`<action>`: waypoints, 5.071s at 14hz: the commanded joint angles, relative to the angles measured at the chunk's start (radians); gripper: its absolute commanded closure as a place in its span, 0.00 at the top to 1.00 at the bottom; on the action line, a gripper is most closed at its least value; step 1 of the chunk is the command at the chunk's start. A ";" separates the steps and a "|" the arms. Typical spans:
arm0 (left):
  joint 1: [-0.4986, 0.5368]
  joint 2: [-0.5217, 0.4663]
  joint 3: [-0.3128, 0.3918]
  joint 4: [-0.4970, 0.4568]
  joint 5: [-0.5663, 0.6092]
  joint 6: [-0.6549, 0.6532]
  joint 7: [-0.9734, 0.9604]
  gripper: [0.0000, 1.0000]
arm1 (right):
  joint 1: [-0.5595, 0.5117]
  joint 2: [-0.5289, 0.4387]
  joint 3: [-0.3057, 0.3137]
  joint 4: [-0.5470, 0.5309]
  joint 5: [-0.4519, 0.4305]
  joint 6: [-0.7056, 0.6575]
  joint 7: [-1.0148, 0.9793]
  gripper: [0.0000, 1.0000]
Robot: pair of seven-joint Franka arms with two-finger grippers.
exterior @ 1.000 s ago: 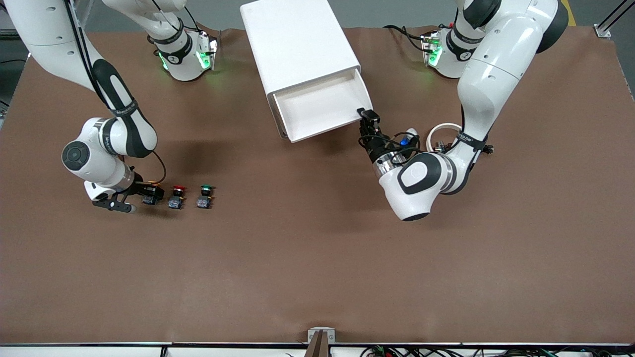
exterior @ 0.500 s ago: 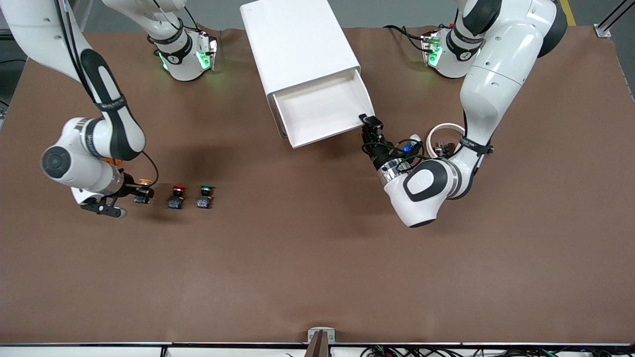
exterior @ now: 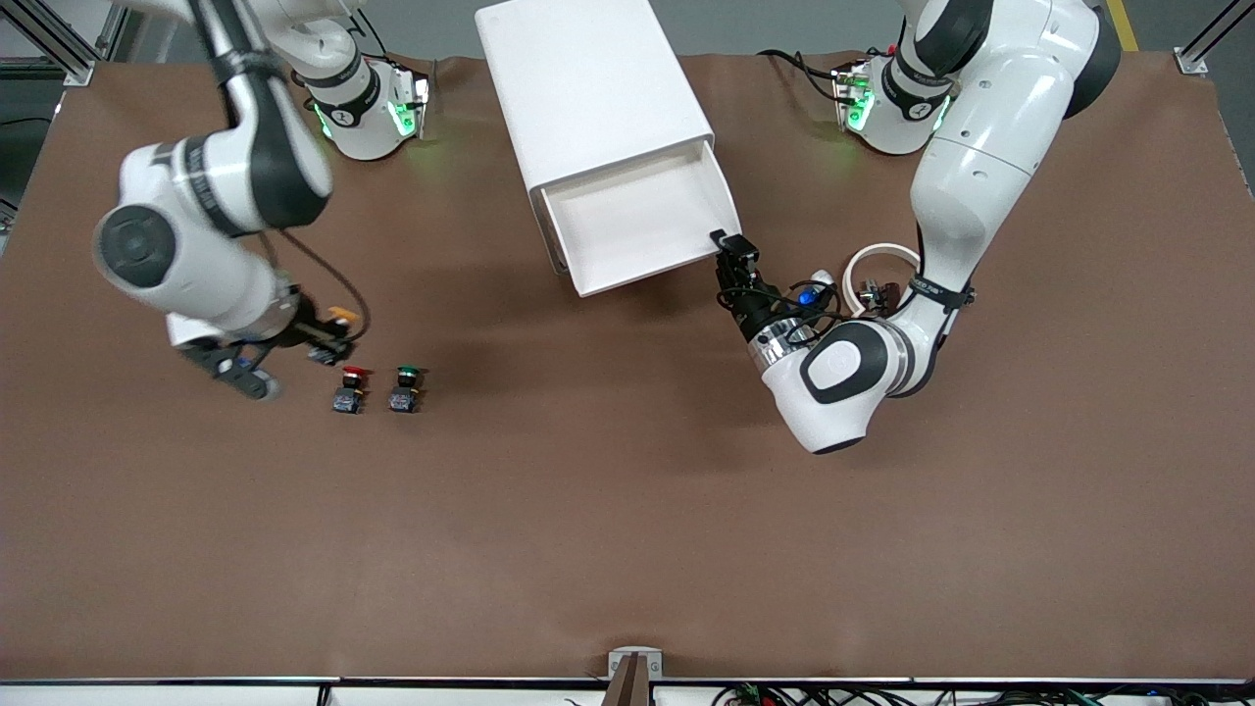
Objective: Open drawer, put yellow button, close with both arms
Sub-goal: 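Carry the yellow button over the open drawer and release it, then return the right arm to rest while the left gripper moves to the drawer front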
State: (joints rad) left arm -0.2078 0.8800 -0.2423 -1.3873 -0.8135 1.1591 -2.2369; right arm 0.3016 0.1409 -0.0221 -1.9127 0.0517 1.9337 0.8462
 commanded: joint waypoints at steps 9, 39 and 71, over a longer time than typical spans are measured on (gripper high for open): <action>-0.005 0.019 0.012 0.034 -0.022 0.056 0.019 1.00 | 0.371 0.023 -0.015 0.285 0.134 -0.145 0.673 0.00; -0.005 -0.311 -0.149 0.154 0.764 0.307 1.071 1.00 | 0.644 0.232 -0.024 0.446 -0.015 -0.015 0.814 1.00; -0.133 -0.405 -0.379 -0.263 1.001 0.788 0.855 1.00 | -0.328 -0.110 -0.027 0.437 -0.021 -0.582 -0.846 1.00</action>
State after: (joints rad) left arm -0.3417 0.4834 -0.5899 -1.6278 0.1786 1.9432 -1.3215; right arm 0.0073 0.0601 -0.0699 -1.4521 0.0393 1.3553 0.0275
